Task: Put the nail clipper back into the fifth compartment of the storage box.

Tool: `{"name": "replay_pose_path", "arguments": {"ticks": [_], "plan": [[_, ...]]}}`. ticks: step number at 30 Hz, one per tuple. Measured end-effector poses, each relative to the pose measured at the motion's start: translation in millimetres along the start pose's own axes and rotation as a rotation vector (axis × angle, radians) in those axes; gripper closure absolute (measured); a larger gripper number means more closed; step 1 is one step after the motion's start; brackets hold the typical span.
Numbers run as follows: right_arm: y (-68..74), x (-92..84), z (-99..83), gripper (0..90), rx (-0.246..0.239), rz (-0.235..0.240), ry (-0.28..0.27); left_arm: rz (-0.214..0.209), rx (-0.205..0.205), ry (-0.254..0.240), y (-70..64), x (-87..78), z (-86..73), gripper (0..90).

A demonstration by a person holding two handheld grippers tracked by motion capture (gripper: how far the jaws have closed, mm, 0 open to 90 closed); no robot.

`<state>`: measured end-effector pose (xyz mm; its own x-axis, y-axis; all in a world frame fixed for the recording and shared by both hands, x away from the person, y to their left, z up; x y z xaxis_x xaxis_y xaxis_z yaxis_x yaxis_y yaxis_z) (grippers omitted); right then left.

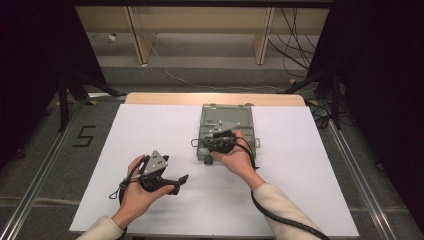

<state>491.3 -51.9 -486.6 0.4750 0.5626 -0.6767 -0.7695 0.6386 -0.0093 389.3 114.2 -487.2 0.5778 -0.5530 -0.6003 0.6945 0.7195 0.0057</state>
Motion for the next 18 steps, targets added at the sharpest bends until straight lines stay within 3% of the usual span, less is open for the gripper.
{"name": "replay_pose_path", "arguments": {"ticks": [12,18], "plan": [[-1.4,5.6,0.8,77.5,0.006,-0.002,0.001,0.002,-0.006,-0.001,0.3,0.0,-0.2,6.3],[-0.7,11.4,0.9,77.3,0.021,-0.004,0.000,0.005,0.010,0.013,1.9,-0.9,-1.4,6.4]]}}
Point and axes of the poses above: each handheld gripper's, and its own axes: x roughly forward along the jaws, z roughly out of its top, y roughly to its left, the point moved 6 cm from there along x, roughly forward along the jaws, and after that the axes turned 7 degrees about y, right-handed, at the moved point
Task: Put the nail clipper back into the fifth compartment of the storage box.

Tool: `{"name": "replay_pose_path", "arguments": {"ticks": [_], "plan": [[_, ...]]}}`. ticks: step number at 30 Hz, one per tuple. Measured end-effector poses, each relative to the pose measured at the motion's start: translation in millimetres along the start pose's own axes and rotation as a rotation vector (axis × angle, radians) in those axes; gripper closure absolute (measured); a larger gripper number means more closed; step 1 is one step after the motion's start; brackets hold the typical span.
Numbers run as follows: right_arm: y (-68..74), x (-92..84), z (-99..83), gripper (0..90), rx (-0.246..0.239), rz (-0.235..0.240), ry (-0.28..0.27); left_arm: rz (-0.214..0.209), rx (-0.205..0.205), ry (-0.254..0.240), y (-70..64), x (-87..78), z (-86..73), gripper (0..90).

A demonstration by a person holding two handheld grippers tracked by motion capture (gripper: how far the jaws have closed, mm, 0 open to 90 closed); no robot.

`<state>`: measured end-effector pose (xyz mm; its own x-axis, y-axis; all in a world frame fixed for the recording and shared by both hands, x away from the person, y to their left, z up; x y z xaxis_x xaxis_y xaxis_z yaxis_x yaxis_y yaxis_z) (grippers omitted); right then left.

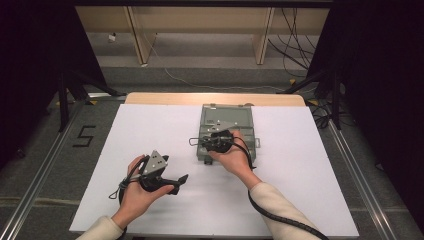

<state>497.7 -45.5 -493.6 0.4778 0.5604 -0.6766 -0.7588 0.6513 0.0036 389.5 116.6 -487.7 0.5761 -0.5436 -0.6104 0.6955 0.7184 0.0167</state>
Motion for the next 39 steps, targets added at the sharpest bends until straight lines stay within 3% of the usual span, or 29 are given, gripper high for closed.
{"name": "replay_pose_path", "arguments": {"ticks": [7,11,16,20,23,26,31,39], "plan": [[0.1,6.5,-5.4,72.5,-0.004,-0.004,0.030,-0.004,-0.009,-0.008,-0.5,0.4,0.3,6.4],[0.8,5.5,-5.2,63.3,-0.001,0.005,0.044,-0.005,-0.011,-0.012,-0.7,0.3,0.5,6.4],[-6.8,-4.9,-0.1,50.1,0.028,-0.013,0.014,-0.003,0.002,-0.003,-0.1,-0.4,0.2,6.4],[-22.2,-18.0,0.7,37.8,0.098,-0.049,-0.002,-0.006,-0.013,-0.011,-1.3,0.6,0.4,6.4],[-37.5,-27.5,-2.4,32.6,0.121,-0.089,-0.009,-0.002,-0.005,-0.003,-0.2,0.3,0.3,6.4],[-50.9,-37.6,-6.3,29.9,0.173,-0.116,-0.010,0.001,-0.018,-0.016,-0.7,1.2,1.4,6.4],[-73.1,-51.0,-13.3,28.4,0.206,-0.158,-0.030,0.001,-0.015,-0.013,0.6,1.4,1.8,6.4],[-107.4,-74.4,-26.3,27.5,0.313,-0.232,-0.063,0.005,-0.026,-0.016,2.3,1.7,1.4,6.4]]}}
Point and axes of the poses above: each handheld gripper's, and its own axes: x roughly forward along the jaws, z roughly out of its top, y roughly to its left, the point moved 6 cm from there along x, roughly forward along the jaws, and after that the axes turned 7 degrees about y, right-handed, at the moved point
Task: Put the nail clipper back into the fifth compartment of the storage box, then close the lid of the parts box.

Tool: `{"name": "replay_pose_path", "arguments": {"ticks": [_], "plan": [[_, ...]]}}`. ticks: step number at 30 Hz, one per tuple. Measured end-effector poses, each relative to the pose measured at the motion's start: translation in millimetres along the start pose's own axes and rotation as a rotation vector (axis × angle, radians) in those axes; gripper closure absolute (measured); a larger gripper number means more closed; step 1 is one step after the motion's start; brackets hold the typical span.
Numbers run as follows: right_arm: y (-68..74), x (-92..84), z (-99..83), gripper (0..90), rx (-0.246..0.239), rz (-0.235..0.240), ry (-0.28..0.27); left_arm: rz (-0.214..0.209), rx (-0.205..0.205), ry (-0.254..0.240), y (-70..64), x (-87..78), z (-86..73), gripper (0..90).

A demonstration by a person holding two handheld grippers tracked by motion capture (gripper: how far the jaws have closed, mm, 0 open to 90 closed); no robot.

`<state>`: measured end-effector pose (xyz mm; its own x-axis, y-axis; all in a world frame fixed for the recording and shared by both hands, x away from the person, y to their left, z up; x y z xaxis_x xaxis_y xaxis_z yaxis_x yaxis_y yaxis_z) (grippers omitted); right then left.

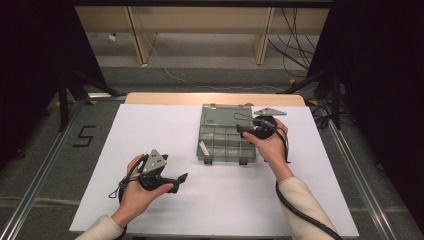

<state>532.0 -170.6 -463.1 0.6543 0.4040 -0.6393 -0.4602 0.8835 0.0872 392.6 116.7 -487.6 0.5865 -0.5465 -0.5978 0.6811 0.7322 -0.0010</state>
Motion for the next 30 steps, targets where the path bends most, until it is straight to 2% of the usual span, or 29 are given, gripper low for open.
{"name": "replay_pose_path", "arguments": {"ticks": [1,4,6,8,15,21,30], "plan": [[-4.9,-1.2,0.0,27.6,-0.003,-0.003,-0.011,-0.001,0.000,0.001,-0.3,0.1,-0.1,6.4],[-14.7,-5.1,-3.1,27.9,0.034,-0.028,-0.003,-0.001,0.008,0.003,0.2,0.4,-0.2,6.4],[-16.6,-5.2,-1.8,27.8,0.044,-0.017,-0.028,0.003,0.005,0.007,0.5,-0.2,-0.7,6.4],[-16.4,-7.1,-1.3,27.8,0.062,-0.017,-0.027,0.004,0.004,0.004,0.2,-0.6,-0.4,6.4],[-20.1,-11.9,1.5,28.6,0.068,-0.022,-0.044,-0.007,0.011,0.005,0.2,-1.0,-1.2,6.4],[-26.5,-15.2,4.8,28.4,0.091,-0.032,-0.067,-0.007,-0.005,-0.001,0.0,-0.4,-0.2,6.4],[-37.0,-14.6,2.7,29.8,0.129,-0.028,-0.065,-0.003,-0.010,0.004,0.7,4.8,-0.4,6.8]]}}
Point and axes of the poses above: each handheld gripper's, and its own axes: x roughly forward along the jaws, z roughly out of its top, y roughly to its left, the point moved 6 cm from there along x, roughly forward along the jaws, and after that the axes turned 7 degrees about y, right-handed, at the moved point
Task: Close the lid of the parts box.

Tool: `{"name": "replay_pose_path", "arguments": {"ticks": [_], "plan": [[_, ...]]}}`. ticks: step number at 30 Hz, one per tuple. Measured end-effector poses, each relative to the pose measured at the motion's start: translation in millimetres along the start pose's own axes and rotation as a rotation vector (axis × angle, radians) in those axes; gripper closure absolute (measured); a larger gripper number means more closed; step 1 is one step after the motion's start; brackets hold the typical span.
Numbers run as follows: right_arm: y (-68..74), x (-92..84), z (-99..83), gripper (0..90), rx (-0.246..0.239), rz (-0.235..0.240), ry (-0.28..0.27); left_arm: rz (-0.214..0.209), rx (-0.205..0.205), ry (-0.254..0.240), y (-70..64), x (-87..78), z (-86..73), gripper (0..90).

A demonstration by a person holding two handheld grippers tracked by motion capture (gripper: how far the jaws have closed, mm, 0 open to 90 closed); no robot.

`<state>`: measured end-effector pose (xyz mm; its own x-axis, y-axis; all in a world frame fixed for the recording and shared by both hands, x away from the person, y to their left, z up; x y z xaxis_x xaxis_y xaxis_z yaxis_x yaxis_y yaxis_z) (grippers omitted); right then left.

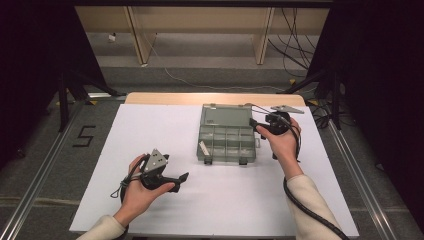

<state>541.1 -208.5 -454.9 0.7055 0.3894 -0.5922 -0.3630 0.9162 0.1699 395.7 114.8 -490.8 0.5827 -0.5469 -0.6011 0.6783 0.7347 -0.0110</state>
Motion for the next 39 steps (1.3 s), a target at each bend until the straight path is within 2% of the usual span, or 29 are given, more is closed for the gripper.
{"name": "replay_pose_path", "arguments": {"ticks": [7,11,13,19,21,22,23,26,27,28,29,31,32,33,34,35,37,39], "plan": [[-1.2,1.7,0.0,31.8,0.004,-0.003,-0.008,-0.001,-0.001,-0.001,-0.1,-2.7,-2.4,6.9],[-0.8,1.8,-0.4,32.4,0.014,-0.009,0.009,-0.001,-0.011,0.004,-0.6,-3.0,-3.6,7.0],[-1.6,3.0,-0.9,33.6,0.014,-0.015,0.015,-0.004,0.001,0.004,-0.7,-2.4,-3.5,7.1],[-10.6,12.8,3.2,35.6,0.042,-0.044,0.036,-0.018,0.008,0.010,-4.6,-0.1,-4.9,7.4],[-12.6,19.7,5.6,37.2,0.037,-0.053,0.037,-0.023,0.002,0.008,-5.3,0.7,-4.7,7.5],[-13.9,23.7,5.9,38.5,0.042,-0.066,0.072,-0.024,0.002,0.008,-5.5,0.9,-4.6,7.6],[-15.2,27.9,6.8,40.0,0.044,-0.083,0.077,-0.027,0.001,0.007,-5.9,1.0,-4.6,7.5],[-16.8,40.4,11.9,45.7,0.053,-0.086,0.108,-0.022,0.003,0.018,-6.0,0.6,-5.9,7.6],[-15.9,43.2,13.3,47.1,0.061,-0.084,0.117,-0.019,0.020,0.022,-4.7,0.2,-5.9,7.6],[-20.1,49.6,16.0,49.3,0.005,-0.103,0.114,-0.019,0.019,0.021,-4.7,0.3,-5.9,7.6],[-15.5,50.4,16.2,51.7,0.057,-0.094,0.147,-0.017,0.022,0.021,-4.5,0.4,-5.8,7.6],[-13.6,56.4,18.2,59.0,0.085,-0.096,0.188,-0.022,0.004,0.012,-6.5,1.3,-5.5,7.7],[-16.0,61.6,19.0,62.0,0.067,-0.095,0.196,-0.023,0.009,0.012,-6.7,1.3,-5.3,8.3],[-16.7,63.9,20.1,64.0,0.069,-0.095,0.200,-0.027,0.008,0.010,-7.6,1.2,-5.0,8.8],[-15.7,65.7,20.5,64.8,0.085,-0.101,0.229,-0.033,0.008,0.016,-8.2,0.7,-5.0,8.9],[-18.2,70.2,21.0,66.4,0.060,-0.118,0.242,-0.032,0.010,0.009,-8.5,1.1,-4.2,9.0],[-20.7,77.2,21.3,68.7,0.042,-0.131,0.256,-0.028,0.011,0.010,-8.7,1.3,-4.0,9.1],[-20.9,82.1,20.9,71.2,0.065,-0.137,0.282,-0.028,0.007,0.014,-9.2,1.7,-4.4,9.1]]}}
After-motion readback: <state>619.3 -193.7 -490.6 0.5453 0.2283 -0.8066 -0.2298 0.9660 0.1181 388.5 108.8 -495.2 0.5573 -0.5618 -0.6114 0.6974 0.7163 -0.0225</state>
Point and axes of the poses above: each handheld gripper's, and its own axes: x roughly forward along the jaws, z roughly out of its top, y roughly to its left, the point moved 6 cm from there along x, roughly forward along the jaws, and after that the axes turned 7 degrees about y, right-handed, at the moved point
